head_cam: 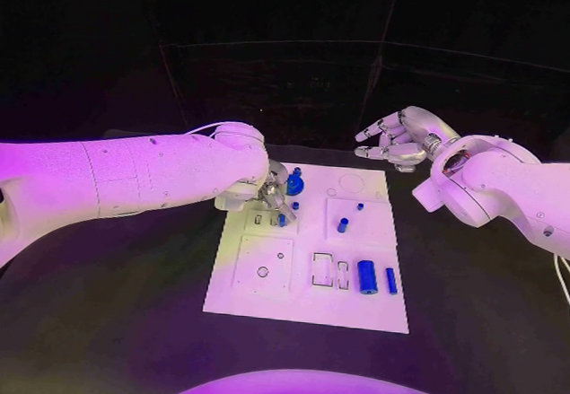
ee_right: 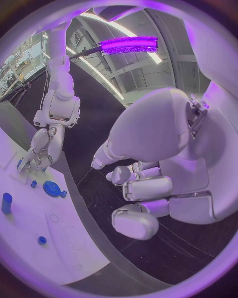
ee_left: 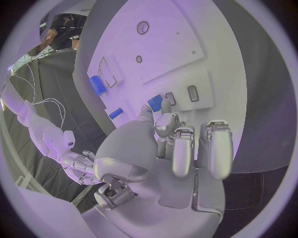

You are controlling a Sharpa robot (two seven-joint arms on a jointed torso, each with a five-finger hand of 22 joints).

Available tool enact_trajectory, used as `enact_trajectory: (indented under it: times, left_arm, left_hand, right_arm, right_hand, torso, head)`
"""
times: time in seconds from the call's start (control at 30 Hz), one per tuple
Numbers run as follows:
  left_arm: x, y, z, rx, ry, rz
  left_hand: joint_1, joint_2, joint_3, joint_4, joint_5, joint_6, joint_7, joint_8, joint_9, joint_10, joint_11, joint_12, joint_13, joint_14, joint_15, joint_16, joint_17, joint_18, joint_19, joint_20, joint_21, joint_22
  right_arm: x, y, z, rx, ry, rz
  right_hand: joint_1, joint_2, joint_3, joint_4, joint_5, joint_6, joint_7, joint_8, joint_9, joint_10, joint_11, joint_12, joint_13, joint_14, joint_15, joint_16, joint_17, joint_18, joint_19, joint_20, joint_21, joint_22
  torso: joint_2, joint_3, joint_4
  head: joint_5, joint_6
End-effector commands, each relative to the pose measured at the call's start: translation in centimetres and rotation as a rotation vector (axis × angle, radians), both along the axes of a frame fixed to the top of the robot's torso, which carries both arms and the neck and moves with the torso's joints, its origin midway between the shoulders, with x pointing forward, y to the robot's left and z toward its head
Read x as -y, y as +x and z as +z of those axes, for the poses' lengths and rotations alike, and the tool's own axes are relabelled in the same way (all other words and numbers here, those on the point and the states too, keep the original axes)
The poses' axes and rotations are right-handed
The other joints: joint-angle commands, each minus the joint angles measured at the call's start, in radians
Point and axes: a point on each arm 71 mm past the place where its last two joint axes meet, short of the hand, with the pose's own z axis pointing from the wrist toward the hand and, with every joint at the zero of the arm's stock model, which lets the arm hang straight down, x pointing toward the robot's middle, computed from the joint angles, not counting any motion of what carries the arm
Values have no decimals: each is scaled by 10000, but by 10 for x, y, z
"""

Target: Assemble the parts on the task board

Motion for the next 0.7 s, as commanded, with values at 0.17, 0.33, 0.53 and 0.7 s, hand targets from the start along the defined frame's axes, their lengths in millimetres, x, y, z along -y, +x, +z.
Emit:
enact_trajectory:
  times: [0.17, 0.33, 0.53, 0.7]
  left_arm:
    - [0, -1, 0, -138, -51, 17]
    - [0, -1, 0, -168, -39, -5]
    - [0, -1, 0, -99, -100, 35]
    - [-1, -1, 0, -51, -168, 87]
  left_hand:
    - [141, -46, 11, -113, -47, -56, -2, 38, 27, -75, 14, -68, -20, 1057, -71, 31, 2634, -79, 337, -18, -47, 840]
    - [171, -82, 4, -169, -48, -63, 0, 34, 45, -81, 15, -84, -32, 1057, -70, 31, 2634, -76, 329, -18, -58, 825]
    - [250, -113, 20, -287, -46, -68, -1, 29, 79, -76, 16, -88, -29, 1057, -69, 31, 2634, -69, 315, -17, -78, 797]
    - [719, 5, 305, -712, -40, -92, -38, 10, 145, -75, -19, -114, -39, 1057, -93, 31, 2634, -66, 310, -29, -88, 793]
  right_arm:
    - [-1, 1, 1, 12, -35, 37]
    - [-1, 1, 1, -1, -43, 38]
    - [-2, 2, 1, -8, -45, 60]
    - [-3, 2, 0, -11, -44, 88]
  right_hand:
    - [30, 8, 20, 13, 59, 46, 35, 41, -8, 23, -9, 4, -3, 468, -46, -60, 264, 54, -26, -14, -45, -12]
    - [11, 7, 15, 27, 63, 44, 37, 41, -9, 26, -7, 7, -2, 467, -44, -62, 261, 54, -27, -14, -49, -16]
    - [11, 7, 15, 27, 63, 44, 37, 41, -9, 26, -7, 7, -2, 467, -44, -62, 261, 54, -27, -14, -49, -16]
    - [11, 7, 15, 27, 63, 44, 37, 41, -9, 26, -7, 7, -2, 467, -44, -62, 261, 54, -27, -14, -49, -16]
  torso:
    - [4, -4, -6]
    - [7, 0, -6]
    - [5, -1, -10]
    - [5, 3, -9]
  head:
    - [25, -10]
    - [31, -37]
    - [43, -37]
    - [45, -33]
